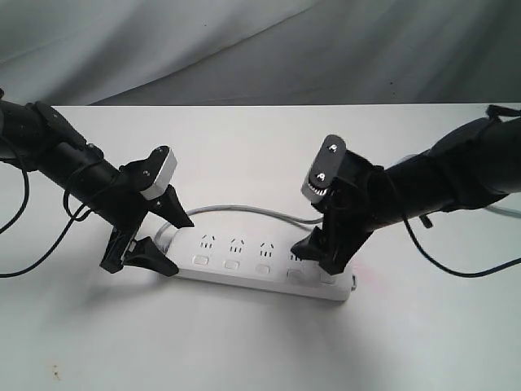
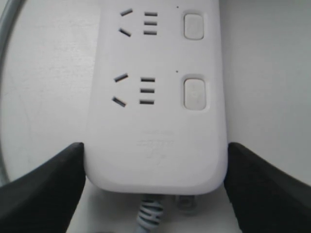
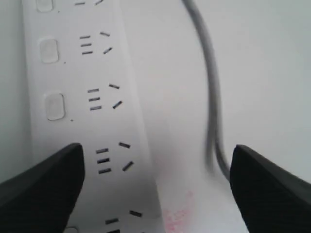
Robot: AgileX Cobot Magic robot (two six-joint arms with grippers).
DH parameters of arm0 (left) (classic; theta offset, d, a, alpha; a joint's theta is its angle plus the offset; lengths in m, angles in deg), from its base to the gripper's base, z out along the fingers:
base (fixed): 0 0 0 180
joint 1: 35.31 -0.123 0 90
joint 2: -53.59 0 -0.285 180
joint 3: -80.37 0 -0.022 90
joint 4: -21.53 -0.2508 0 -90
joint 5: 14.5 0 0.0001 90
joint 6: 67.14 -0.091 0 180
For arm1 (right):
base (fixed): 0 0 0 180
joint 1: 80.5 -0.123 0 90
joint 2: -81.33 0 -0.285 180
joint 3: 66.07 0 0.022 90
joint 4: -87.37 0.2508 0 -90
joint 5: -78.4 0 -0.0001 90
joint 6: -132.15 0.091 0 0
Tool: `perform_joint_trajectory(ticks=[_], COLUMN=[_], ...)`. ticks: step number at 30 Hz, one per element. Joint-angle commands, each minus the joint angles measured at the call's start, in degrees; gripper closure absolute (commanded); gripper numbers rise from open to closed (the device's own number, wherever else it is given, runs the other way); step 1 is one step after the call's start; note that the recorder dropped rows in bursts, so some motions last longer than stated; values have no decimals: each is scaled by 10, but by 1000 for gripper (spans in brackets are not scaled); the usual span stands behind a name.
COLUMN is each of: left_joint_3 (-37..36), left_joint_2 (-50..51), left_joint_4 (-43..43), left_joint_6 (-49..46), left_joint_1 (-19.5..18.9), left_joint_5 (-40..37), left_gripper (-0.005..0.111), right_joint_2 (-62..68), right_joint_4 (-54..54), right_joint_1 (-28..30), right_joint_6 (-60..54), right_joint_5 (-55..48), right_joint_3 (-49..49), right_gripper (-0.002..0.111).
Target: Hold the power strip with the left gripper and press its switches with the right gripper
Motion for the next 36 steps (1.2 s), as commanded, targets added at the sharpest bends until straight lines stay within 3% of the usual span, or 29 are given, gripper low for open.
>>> perform_joint_trajectory(ticks=[1, 6, 17, 36], left_joint_3=[2, 2, 2, 2], left_joint_2=[-2, -2, -2, -2], left_joint_4=[9, 9, 9, 9], left_joint_6=[2, 2, 2, 2], left_joint_1=[3, 3, 3, 3], left_joint_5=[-12, -12, -12, -12], left_gripper=[59, 59, 59, 59], right_joint_2=[-17, -18, -11, 30], right_joint_4=[13, 34, 116, 106], right_joint_1=[61, 104, 105, 101], right_joint_6=[-22, -57, -165, -163], right_joint_5=[-61, -145, -105, -107], right_joint_3=[-4, -4, -64, -60], right_gripper=[33, 33, 33, 33])
